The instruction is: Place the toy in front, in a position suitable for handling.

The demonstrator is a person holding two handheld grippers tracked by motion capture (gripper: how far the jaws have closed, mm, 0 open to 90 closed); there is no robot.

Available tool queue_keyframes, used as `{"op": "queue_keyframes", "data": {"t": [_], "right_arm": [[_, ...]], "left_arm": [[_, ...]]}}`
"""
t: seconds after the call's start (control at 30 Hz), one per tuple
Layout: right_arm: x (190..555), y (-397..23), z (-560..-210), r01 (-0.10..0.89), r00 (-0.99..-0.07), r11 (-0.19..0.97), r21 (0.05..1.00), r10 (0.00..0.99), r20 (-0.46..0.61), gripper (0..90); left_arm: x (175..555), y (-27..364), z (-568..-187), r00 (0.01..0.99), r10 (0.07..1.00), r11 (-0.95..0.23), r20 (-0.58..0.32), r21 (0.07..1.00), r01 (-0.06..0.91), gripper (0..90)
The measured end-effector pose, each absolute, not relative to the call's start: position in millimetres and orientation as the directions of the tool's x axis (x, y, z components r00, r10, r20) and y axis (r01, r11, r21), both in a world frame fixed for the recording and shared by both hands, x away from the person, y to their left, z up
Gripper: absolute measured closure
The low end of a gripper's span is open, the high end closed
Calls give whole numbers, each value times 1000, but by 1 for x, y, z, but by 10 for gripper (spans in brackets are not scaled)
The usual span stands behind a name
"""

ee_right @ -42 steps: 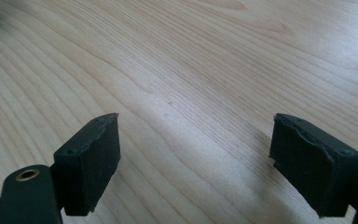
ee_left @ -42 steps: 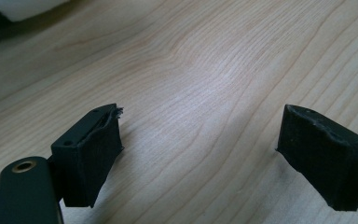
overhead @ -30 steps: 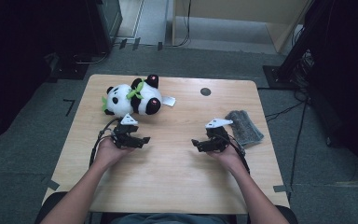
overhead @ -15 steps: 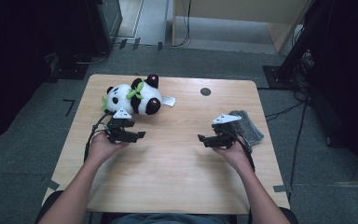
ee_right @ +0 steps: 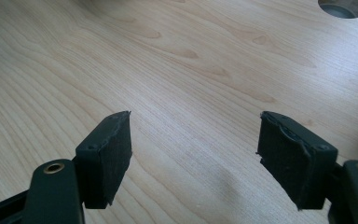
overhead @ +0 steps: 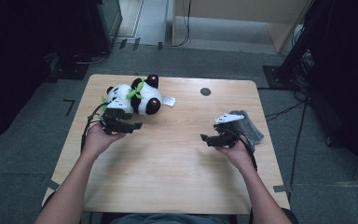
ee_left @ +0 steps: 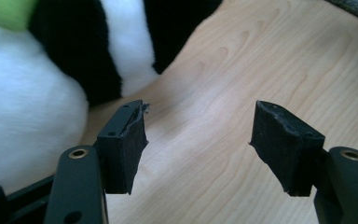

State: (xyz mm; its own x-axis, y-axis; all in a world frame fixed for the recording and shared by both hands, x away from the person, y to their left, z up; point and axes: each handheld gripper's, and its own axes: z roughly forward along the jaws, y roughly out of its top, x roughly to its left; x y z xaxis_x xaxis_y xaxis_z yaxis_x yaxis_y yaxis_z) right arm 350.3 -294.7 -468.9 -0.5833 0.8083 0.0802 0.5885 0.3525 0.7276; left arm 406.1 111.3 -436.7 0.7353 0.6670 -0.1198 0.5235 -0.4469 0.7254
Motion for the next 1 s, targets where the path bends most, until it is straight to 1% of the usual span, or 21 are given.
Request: {"op": "queue_keyframes", "data": {"t": [0.23, 0.43, 0.63, 0.8, 1.0], "right_arm": [[350, -297, -467, 590, -579, 349, 728, 811, 81, 268], [352, -297, -469, 610, -583, 347, 712, 805, 107, 288], [351, -295, -471, 619, -588, 357, 700, 802, 111, 290], [350, -297, -471, 618, -585, 355, 702, 804, 108, 289], [350, -298, -471, 618, -586, 354, 702, 803, 111, 296]], "left_arm": [[423, 116, -428, 714, 689, -431, -129, 718, 546, 348], [437, 114, -416, 717, 688, -432, -113, 730, 529, 349], [449, 113, -409, 717, 688, -432, -110, 732, 526, 346], [458, 110, -403, 715, 694, -435, -85, 742, 510, 340], [473, 113, -400, 689, 720, -389, -87, 771, 504, 328]]}}
